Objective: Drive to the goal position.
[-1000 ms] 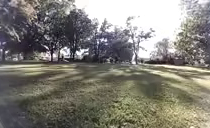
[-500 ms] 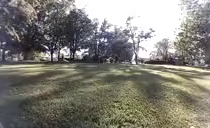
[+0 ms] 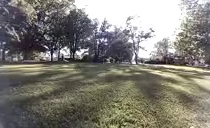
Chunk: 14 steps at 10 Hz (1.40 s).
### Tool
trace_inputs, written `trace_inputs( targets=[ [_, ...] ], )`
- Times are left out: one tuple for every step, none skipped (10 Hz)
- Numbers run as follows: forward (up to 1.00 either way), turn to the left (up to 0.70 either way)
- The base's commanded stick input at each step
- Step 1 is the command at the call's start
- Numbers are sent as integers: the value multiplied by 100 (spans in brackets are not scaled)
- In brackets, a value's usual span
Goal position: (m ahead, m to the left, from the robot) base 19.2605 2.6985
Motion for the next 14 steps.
trace_inputs(
  targets=[
    [49,0],
    [100,0],
    [100,0],
    [100,0],
    [100,0],
    [100,0],
    [100,0],
    [100,0],
    [100,0],
    [100,0],
    [100,0],
    [100,0],
    [100,0],
    [100,0]
  ],
)
